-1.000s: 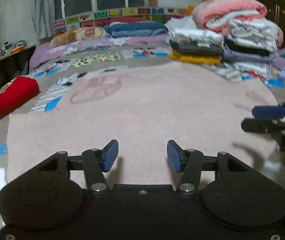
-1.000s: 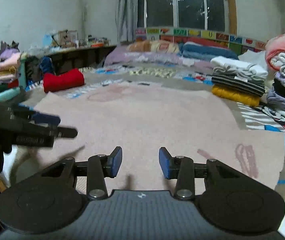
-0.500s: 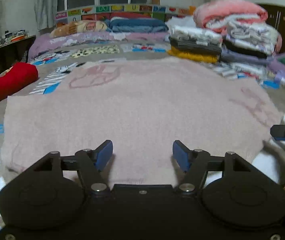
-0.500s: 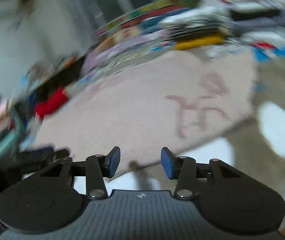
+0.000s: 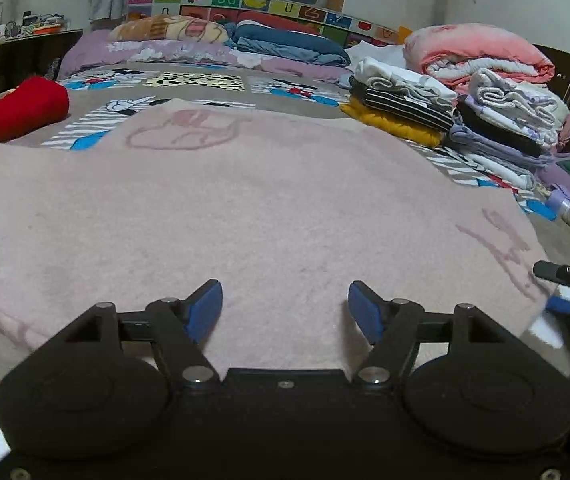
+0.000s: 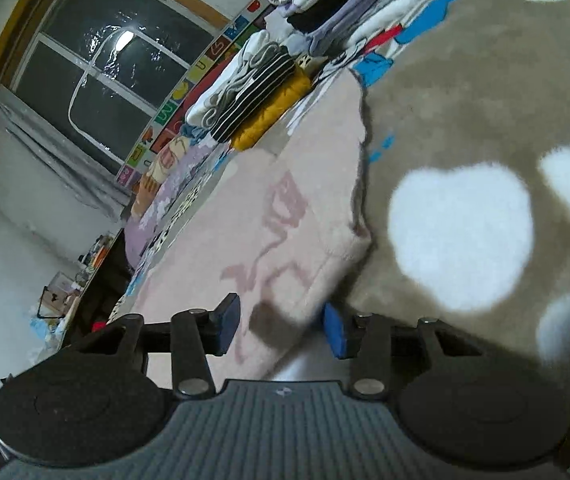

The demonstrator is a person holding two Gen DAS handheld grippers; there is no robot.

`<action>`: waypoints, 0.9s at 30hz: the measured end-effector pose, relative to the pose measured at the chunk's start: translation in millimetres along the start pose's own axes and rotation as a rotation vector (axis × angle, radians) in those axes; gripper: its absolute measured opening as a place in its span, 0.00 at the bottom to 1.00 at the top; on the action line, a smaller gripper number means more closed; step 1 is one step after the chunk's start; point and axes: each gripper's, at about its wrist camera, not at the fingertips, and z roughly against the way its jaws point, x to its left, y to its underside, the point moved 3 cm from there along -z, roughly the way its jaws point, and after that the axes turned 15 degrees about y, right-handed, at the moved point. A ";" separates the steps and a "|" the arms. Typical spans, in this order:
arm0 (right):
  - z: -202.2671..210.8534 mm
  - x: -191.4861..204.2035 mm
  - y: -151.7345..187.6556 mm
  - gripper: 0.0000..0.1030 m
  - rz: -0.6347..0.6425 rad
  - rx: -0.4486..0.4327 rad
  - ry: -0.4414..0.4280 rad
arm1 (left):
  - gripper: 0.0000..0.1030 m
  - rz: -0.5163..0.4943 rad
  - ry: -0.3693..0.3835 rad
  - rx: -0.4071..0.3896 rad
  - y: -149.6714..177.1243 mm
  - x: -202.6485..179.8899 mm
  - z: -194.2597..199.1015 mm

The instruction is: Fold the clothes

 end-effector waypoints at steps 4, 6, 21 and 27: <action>-11.4 -17.8 -13.8 0.08 -0.083 0.000 0.007 | 0.72 -0.009 -0.004 0.001 1.0 -2.3 -2.0; -5.1 -14.9 -10.1 0.18 -0.076 -0.010 0.002 | 0.73 -0.007 -0.002 0.001 1.3 -1.5 -2.5; 2.4 0.1 2.0 0.25 0.053 -0.044 0.045 | 0.85 0.042 0.045 0.003 -11.2 -6.1 -3.2; 3.0 14.8 7.0 0.55 0.124 -0.071 0.011 | 0.85 0.044 0.074 0.022 -13.2 -15.6 -11.6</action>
